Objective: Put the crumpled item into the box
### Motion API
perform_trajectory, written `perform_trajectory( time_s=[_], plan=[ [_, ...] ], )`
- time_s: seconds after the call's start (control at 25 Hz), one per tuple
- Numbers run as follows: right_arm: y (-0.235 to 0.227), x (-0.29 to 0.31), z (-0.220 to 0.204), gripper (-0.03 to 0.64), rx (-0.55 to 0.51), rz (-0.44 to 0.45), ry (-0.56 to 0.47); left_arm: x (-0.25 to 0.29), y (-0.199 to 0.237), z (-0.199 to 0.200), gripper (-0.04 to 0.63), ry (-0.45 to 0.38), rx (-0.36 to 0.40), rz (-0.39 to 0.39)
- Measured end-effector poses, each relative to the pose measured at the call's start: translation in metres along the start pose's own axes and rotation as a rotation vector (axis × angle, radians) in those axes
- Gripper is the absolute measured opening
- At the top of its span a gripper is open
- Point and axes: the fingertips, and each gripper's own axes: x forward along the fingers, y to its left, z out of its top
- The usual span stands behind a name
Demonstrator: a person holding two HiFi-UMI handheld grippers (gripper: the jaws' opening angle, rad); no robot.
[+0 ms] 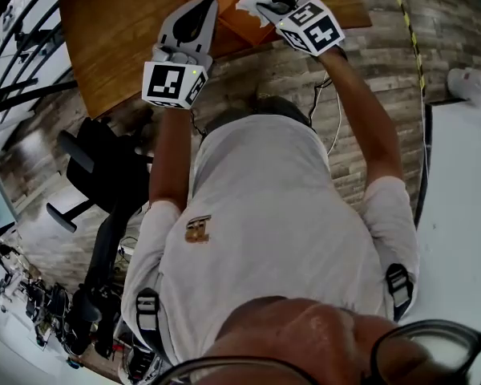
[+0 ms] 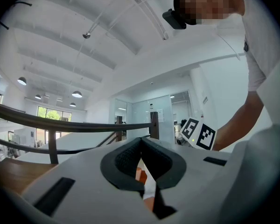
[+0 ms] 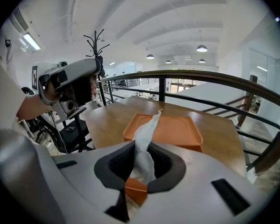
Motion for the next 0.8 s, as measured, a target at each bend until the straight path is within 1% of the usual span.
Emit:
perform_trajectory(
  time_s=[0.32, 0.52, 0.8],
  plan=[
    [-0.011, 0.021, -0.025, 0.063, 0.026, 0.052, 0.088, 0.024, -0.003, -0.011, 0.020, 0.024, 0.004, 0.060],
    [-0.016, 0.032, -0.032, 0.063, 0.035, 0.061, 0.156, 0.036, -0.003, -0.012, 0.020, 0.039, -0.001, 0.057],
    [-0.016, 0.047, -0.035, 0.064, 0.073, 0.044, 0.220, 0.035, 0.011, -0.005, 0.020, 0.025, -0.013, 0.039]
  ],
)
